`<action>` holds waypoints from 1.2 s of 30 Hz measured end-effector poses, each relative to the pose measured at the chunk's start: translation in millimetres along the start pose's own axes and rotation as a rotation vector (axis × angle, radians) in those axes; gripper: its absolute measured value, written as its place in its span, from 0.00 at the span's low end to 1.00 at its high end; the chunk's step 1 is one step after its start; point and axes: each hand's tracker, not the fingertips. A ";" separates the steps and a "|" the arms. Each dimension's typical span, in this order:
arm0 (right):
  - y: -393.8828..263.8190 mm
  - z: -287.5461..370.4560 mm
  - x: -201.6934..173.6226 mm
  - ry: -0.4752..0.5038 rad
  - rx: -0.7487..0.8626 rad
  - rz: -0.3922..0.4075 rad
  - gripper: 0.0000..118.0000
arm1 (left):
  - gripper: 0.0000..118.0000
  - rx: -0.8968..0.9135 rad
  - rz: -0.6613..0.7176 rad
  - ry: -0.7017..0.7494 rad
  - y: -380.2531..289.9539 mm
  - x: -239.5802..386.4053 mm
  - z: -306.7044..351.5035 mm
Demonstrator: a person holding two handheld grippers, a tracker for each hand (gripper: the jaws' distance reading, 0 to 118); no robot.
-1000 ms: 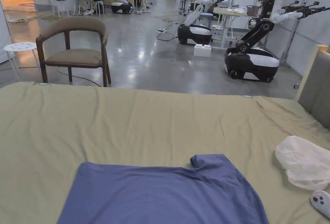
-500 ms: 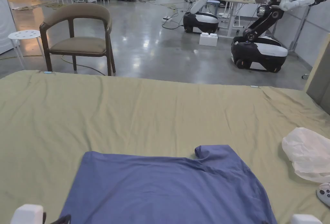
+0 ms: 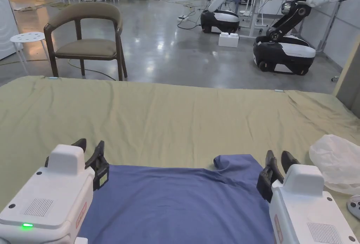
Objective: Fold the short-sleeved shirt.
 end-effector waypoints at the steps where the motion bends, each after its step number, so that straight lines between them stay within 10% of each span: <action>1: 0.6 -0.7 -1.1 0.004 0.002 -0.005 0.05 | 0.11 0.007 0.005 -0.002 1.9 0.9 0.1; 10: 3.1 1.0 -4.3 0.032 0.020 -0.032 0.00 | 0.00 -0.007 0.054 -0.021 1.3 -4.3 10.2; 24: -34.1 -3.8 -1.7 0.063 -0.151 -0.023 0.00 | 0.01 -0.707 0.131 -0.063 -101.9 -95.2 63.5; 31: -51.8 -4.6 -6.7 0.080 -0.221 -0.008 0.00 | 0.59 -0.834 0.278 -0.023 -150.8 -113.4 58.6; 36: -58.0 -4.8 -4.5 0.085 -0.253 0.000 0.00 | 0.60 -0.954 0.317 -0.028 -175.9 -108.1 35.6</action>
